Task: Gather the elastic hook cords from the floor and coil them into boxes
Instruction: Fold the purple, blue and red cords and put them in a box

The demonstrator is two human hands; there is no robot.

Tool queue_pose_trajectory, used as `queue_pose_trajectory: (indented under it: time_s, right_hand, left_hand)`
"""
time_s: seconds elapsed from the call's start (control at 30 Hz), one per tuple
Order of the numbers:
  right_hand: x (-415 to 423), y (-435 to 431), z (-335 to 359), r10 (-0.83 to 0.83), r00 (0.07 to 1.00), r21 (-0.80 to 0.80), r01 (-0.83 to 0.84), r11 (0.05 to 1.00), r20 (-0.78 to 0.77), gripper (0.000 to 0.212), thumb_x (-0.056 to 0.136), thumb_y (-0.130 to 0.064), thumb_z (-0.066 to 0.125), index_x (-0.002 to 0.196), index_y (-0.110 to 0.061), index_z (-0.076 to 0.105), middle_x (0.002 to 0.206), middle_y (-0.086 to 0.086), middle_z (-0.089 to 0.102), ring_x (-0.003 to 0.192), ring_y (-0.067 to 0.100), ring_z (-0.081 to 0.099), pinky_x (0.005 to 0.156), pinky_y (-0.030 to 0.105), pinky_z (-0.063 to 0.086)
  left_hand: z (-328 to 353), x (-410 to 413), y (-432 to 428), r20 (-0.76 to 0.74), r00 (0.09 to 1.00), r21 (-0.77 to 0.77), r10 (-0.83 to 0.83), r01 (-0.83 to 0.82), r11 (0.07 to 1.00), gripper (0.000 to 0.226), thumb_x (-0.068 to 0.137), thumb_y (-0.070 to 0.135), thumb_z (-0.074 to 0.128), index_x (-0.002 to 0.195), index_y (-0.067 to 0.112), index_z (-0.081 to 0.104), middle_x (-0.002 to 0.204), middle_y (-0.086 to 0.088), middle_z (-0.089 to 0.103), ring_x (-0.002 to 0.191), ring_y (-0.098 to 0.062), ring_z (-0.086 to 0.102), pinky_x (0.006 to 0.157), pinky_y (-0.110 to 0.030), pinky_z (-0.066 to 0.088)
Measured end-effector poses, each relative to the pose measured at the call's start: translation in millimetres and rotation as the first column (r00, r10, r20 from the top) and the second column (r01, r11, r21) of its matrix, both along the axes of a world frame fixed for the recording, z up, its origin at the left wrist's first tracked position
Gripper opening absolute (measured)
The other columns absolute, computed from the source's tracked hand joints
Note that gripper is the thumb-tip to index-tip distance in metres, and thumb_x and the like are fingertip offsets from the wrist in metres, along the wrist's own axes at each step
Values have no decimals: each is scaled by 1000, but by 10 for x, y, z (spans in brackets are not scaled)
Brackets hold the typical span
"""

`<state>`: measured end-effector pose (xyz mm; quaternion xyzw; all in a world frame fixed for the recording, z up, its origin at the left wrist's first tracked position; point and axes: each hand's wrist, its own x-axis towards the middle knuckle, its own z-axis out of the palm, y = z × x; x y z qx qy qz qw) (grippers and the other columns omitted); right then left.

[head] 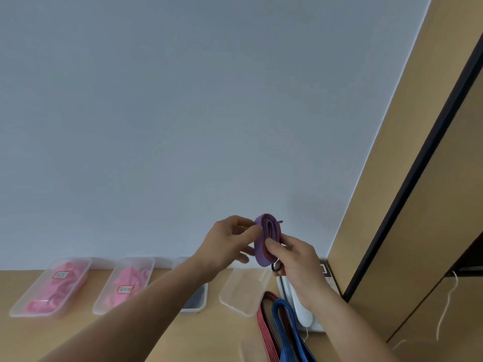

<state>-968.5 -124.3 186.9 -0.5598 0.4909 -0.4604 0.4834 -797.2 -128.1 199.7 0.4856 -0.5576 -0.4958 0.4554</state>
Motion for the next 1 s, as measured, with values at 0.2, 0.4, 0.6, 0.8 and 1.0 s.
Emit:
queue_pose_trajectory:
  time_s: [0.2,0.4,0.6,0.8,1.0]
  right_hand:
    - [266,-64,-55,56,936,-114,-101,988,-348,12,94,-31,58,95,-25,68,59,-9,61,50,8,51,57,26,46]
    - [423,-97,-74,90,971,33,-85,996,-220,18,90,-16,66,88,-31,75,70,13,72,52,19,62,50,31,53]
    - [613,-161,-288,-89,913,-54,74,996,-397,6,80,-31,75,83,-35,71,55,3,69,46,17,65,43,22,44]
    - [580,-403,-699,-153,890,67,201,977,-430,8,80,-25,74,73,-24,71,47,4,65,34,12,56,36,21,39]
    - [374,-769,-1149,0,781,194,156,969,-625,22,80,-22,66,64,-8,69,44,2,63,31,8,53,43,24,46]
  left_hand:
    - [-210,203,-83,-115,988,151,103,-85,985,28,88,13,72,107,-1,59,84,-26,73,70,-37,67,65,-41,58]
    - [-434,513,-114,-249,968,282,38,35,959,28,90,12,70,111,-4,61,87,-25,73,71,-34,68,60,-33,58]
    - [-682,629,-244,-302,953,341,-30,138,930,19,93,11,66,106,-1,62,84,-20,73,67,-30,67,59,-31,57]
    - [-1060,545,-523,-144,985,455,-92,148,878,19,97,14,56,101,-2,66,98,-21,72,73,-30,70,61,-31,55]
    - [-1586,501,-861,423,903,406,-71,-119,906,7,90,8,48,87,5,55,77,-15,58,63,-25,65,55,-28,50]
